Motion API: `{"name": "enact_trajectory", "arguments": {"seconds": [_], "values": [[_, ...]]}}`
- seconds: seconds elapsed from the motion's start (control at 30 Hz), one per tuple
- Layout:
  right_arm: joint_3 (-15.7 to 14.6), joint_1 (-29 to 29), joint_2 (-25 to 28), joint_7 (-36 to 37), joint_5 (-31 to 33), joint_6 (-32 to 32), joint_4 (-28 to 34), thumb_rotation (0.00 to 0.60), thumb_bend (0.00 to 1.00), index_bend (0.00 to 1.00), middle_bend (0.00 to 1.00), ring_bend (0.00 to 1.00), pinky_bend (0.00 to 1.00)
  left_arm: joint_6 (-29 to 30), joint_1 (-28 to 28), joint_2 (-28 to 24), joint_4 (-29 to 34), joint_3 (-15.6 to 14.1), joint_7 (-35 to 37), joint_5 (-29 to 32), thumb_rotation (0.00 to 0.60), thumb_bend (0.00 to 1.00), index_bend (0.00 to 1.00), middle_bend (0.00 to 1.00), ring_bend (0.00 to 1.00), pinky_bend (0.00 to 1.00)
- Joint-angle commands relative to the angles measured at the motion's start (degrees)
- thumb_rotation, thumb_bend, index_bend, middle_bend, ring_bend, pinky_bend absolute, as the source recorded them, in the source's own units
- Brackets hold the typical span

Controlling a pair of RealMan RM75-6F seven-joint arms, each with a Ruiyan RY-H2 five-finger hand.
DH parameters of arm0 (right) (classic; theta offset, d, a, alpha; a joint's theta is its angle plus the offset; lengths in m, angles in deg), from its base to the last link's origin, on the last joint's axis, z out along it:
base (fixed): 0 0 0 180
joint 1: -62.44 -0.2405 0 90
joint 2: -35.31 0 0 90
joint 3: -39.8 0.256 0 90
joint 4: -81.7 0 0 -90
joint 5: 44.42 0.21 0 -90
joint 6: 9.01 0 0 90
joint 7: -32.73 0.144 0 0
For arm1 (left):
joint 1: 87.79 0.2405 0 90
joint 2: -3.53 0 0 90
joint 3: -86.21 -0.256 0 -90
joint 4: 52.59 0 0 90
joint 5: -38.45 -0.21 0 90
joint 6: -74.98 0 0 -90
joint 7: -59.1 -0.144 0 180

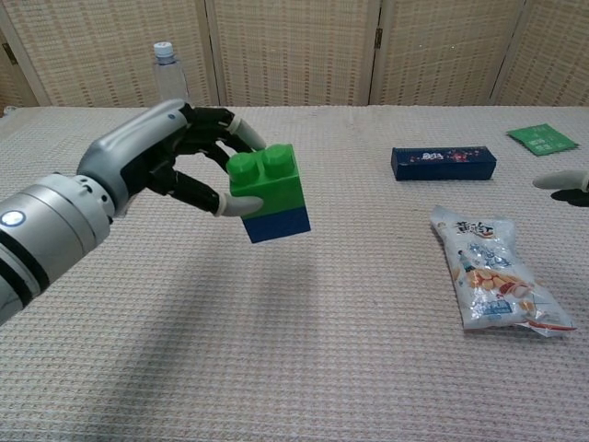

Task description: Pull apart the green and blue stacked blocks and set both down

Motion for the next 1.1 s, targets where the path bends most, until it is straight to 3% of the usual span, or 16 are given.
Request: {"name": "enact_trajectory", "arguments": {"seconds": [0.03,0.33,0.7,1.1], "values": [[-1.54,-3.00,-3.55,9.11,-1.97,0.45,-2.17,0.600,0.36,0.00,0.00,0.00,0.00,0.19,0.28,-0.78,1.15,0.19,0.19,0.16,0.600,0.47,0.74,0.85,0.42,0.11],[-1.17,-7.86,-9.78,27.30,0.47,-2.59,-7.53,0.600,0.36,0.00,0.00,0.00,0.00,0.96,0.93,-3.83,6.68,0.61,-0.63,0.04,0.600,0.47,0.74,0.86,0.42,0.10],[1.10,-12.48,-14.63,31.50,3.92,-6.42,-7.70,0.600,0.36,0.00,0.00,0.00,0.00,0.68,1.32,-6.95,11.68,1.02,-1.20,1.83,0.600,0.47,0.74,0.86,0.42,0.10],[2.02,-15.38,-19.78,33.58,5.72,-8.24,-6.71,0.600,0.36,0.00,0.00,0.01,0.00,0.46,0.73,-6.64,11.33,1.30,-1.56,3.22,0.600,0.47,0.74,0.86,0.42,0.10]]}}
